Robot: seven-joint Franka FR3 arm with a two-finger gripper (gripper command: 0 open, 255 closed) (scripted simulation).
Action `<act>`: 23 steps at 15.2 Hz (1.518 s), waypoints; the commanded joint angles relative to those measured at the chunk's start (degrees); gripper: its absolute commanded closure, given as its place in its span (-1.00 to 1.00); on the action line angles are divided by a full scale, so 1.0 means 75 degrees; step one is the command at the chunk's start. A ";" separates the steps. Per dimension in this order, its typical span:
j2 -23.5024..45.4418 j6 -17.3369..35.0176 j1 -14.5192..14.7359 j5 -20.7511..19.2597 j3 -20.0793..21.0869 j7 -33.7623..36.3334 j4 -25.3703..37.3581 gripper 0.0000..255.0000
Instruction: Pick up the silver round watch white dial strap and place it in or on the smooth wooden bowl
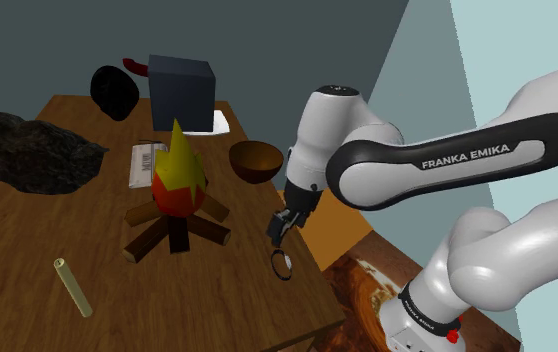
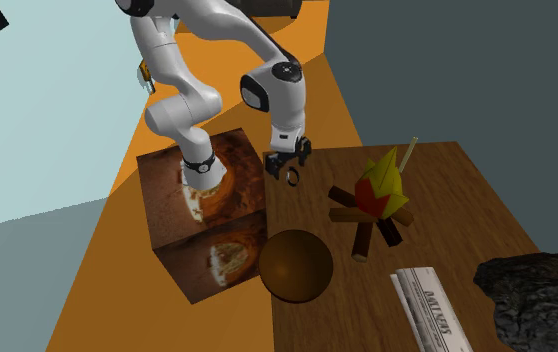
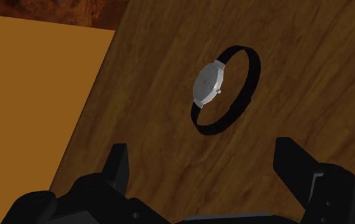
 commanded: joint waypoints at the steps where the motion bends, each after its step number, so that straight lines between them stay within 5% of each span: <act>1: 0.0170 0.0299 0.0047 0.0077 0.0122 0.0066 -0.0128 -1.00; 7: 0.0733 0.1177 0.0015 0.0120 0.0338 0.0101 -0.0446 -1.00; 15: 0.0732 0.1175 0.0016 0.0119 0.0337 0.0101 -0.0446 -1.00; 16: 0.0732 0.1175 0.0016 0.0119 0.0337 0.0101 -0.0446 1.00; 23: 0.0732 0.1175 0.0016 0.0119 0.0337 0.0101 -0.0446 1.00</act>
